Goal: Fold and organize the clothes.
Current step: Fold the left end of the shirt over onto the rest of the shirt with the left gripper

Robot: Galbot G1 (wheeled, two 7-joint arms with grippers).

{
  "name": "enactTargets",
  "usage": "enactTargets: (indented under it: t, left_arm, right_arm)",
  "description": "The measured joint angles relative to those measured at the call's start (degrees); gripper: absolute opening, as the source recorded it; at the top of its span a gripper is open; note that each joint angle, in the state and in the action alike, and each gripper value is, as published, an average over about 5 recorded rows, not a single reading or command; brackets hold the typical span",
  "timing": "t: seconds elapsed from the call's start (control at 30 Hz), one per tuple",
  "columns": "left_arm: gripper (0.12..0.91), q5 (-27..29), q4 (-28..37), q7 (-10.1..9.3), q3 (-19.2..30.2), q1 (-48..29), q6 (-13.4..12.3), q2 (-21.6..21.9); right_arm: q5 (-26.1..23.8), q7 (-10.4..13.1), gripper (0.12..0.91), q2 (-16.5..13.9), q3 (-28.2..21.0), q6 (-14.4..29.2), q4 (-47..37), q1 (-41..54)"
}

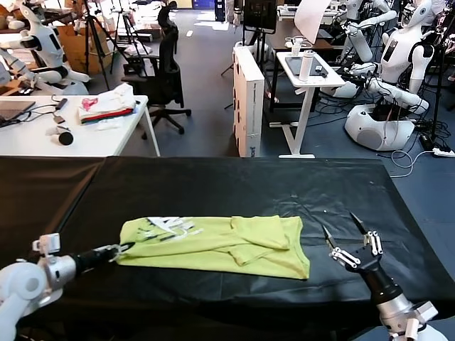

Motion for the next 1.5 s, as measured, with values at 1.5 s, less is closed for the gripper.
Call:
enactTargets:
  t: [1.5]
  left_arm:
    - [0.177, 2.3, -18.8, -11.58, 20.7, -11.0, -0.2, -21.1]
  right_arm:
    - [-4.4, 2.9, 0.907, 6.4, 7.9, -3.6, -0.6, -4.4]
